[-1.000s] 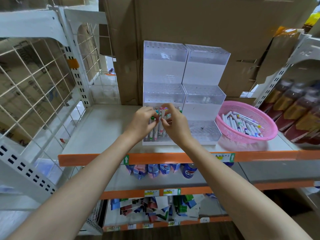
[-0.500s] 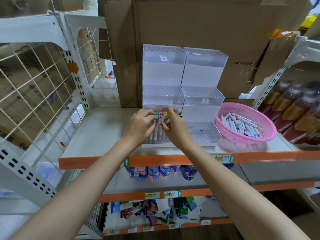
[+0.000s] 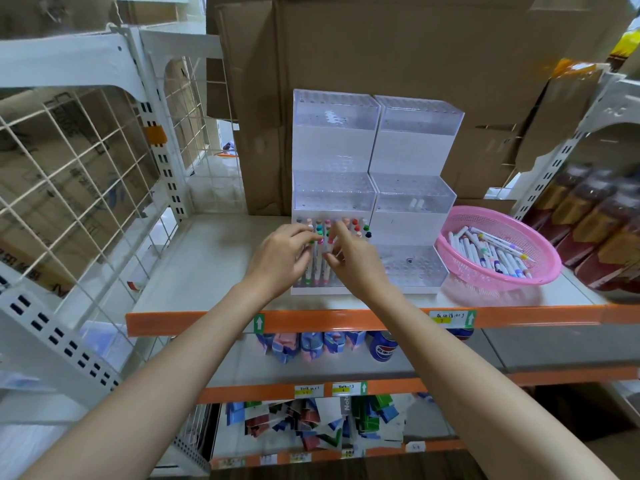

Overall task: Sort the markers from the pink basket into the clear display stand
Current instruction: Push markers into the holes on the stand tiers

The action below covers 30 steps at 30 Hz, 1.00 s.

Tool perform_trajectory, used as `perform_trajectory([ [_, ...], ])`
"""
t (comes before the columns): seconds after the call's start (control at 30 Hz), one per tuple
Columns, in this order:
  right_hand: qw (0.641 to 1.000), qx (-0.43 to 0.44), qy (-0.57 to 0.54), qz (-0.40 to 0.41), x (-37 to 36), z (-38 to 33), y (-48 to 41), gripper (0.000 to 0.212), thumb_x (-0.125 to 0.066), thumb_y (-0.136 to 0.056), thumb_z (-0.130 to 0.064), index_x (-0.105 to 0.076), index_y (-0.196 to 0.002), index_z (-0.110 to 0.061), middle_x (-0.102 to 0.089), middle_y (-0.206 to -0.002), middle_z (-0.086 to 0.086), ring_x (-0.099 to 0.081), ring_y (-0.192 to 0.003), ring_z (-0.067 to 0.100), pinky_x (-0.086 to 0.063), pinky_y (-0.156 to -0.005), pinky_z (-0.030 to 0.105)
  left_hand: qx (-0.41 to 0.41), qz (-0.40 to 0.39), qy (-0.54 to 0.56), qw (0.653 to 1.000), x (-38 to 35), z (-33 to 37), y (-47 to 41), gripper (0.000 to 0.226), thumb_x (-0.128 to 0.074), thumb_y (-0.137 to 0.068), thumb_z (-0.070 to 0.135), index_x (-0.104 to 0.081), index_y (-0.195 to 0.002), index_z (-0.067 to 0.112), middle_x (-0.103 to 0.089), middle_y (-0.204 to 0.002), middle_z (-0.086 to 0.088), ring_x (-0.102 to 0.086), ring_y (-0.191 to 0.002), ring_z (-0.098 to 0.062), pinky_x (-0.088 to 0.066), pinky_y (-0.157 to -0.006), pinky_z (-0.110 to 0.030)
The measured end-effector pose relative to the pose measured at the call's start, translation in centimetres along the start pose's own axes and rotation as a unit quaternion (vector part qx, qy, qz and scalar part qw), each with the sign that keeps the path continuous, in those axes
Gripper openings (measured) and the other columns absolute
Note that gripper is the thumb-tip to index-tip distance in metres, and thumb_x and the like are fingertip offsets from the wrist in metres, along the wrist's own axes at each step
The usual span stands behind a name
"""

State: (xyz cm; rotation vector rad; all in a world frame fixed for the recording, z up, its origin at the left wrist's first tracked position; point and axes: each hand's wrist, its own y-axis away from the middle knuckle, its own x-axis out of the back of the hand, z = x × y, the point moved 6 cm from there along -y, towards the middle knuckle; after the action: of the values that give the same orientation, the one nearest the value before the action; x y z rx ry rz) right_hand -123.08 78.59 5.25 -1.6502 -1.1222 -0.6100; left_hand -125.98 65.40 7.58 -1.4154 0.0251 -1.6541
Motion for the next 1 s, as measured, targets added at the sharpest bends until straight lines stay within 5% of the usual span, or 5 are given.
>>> perform_trajectory([
  [0.27,0.989,0.074,0.106,0.079,1.8,-0.6,-0.3,0.024,-0.073,-0.082,-0.021,-0.064,-0.101,-0.01,-0.065,-0.097,0.006,-0.06,-0.09,0.028,-0.043,-0.055,0.028,-0.001,-0.004,-0.013,1.0,-0.1,0.1,0.2,0.03,-0.06,-0.086,0.005,-0.067,-0.115,0.013,-0.064,-0.117,-0.005,-0.057,-0.111,-0.022,-0.05,-0.09,-0.037],
  [0.5,0.987,0.073,0.122,0.074,2.2,-0.9,-0.6,0.017,-0.075,-0.079,-0.022,-0.066,-0.091,-0.014,-0.065,-0.092,0.005,-0.06,-0.089,0.028,-0.052,-0.066,0.037,0.008,-0.009,-0.022,1.0,-0.1,0.3,0.1,0.032,-0.059,-0.086,0.005,-0.066,-0.116,0.012,-0.063,-0.119,-0.005,-0.056,-0.113,-0.023,-0.048,-0.092,-0.038],
  [0.73,0.989,0.053,0.129,0.048,2.6,-0.4,0.2,0.036,-0.07,-0.084,-0.028,-0.063,-0.116,-0.015,-0.065,-0.116,0.004,-0.06,-0.107,0.027,-0.043,-0.093,0.04,0.01,-0.02,-0.031,0.999,-0.4,0.8,-0.5,0.033,-0.058,-0.088,0.011,-0.062,-0.121,0.011,-0.061,-0.124,-0.006,-0.053,-0.12,-0.023,-0.042,-0.099,-0.038],
  [1.0,0.988,0.038,0.151,0.013,5.3,4.3,2.0,0.04,-0.059,-0.092,-0.03,-0.056,-0.129,-0.017,-0.062,-0.127,0.003,-0.057,-0.116,0.026,-0.039,-0.1,0.041,-0.038,-0.066,-0.144,0.987,-4.3,5.7,-3.3,0.046,-0.049,-0.094,0.035,-0.05,-0.135,0.013,-0.053,-0.136,-0.007,-0.048,-0.125,-0.024,-0.034,-0.105,-0.042],
])
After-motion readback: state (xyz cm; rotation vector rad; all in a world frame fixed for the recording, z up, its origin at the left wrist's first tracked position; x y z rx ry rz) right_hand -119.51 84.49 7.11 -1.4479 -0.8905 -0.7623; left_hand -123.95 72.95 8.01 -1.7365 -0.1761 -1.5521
